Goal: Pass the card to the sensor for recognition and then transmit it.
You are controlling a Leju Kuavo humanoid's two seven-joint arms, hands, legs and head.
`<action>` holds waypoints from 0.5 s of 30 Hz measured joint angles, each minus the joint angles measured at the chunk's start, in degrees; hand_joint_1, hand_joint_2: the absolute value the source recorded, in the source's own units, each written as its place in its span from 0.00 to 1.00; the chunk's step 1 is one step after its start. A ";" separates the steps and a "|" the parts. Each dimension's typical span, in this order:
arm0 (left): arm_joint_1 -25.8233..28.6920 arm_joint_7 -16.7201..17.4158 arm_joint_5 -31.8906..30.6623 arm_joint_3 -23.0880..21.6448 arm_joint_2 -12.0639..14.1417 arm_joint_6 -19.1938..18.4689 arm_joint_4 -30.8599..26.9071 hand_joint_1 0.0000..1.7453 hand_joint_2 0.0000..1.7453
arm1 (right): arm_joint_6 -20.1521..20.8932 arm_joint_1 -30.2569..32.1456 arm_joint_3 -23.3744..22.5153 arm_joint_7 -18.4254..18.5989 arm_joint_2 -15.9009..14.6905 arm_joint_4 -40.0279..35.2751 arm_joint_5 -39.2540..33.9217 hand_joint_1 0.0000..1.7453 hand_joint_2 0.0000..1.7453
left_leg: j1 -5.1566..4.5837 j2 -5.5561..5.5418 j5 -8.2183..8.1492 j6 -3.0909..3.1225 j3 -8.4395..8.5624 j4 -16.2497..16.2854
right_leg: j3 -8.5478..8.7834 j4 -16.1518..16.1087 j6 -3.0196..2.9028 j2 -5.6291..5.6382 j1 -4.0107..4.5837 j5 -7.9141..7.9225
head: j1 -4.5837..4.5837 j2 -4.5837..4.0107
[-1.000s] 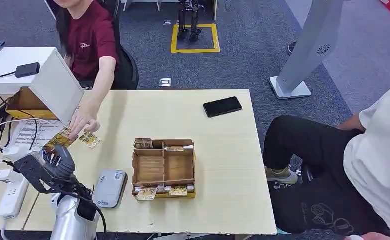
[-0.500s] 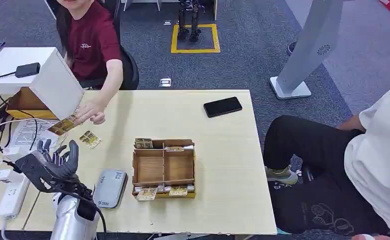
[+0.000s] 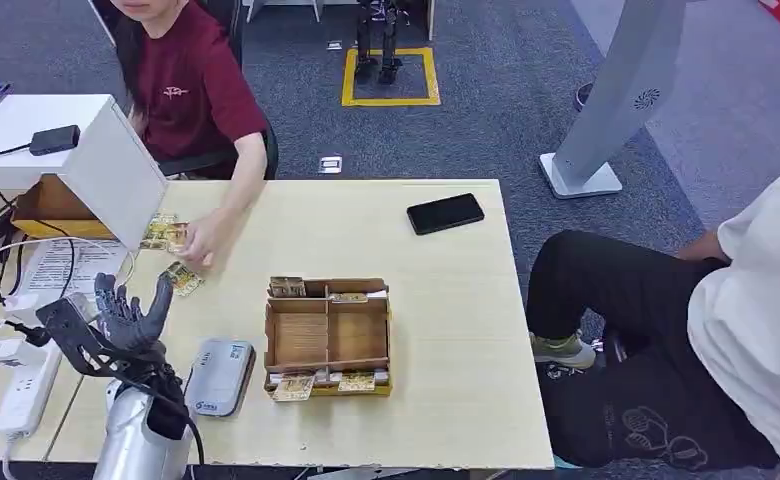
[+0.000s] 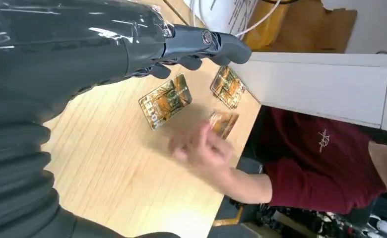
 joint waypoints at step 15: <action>2.90 3.47 3.01 -2.95 5.01 -10.99 -8.40 0.00 1.00 | 0.85 0.24 -0.90 -0.26 -0.26 0.02 -0.94 0.00 1.00 | 0.00 0.02 0.00 0.00 -0.02 0.00 | -0.01 0.00 0.02 0.02 0.00 0.01 | -0.02 0.00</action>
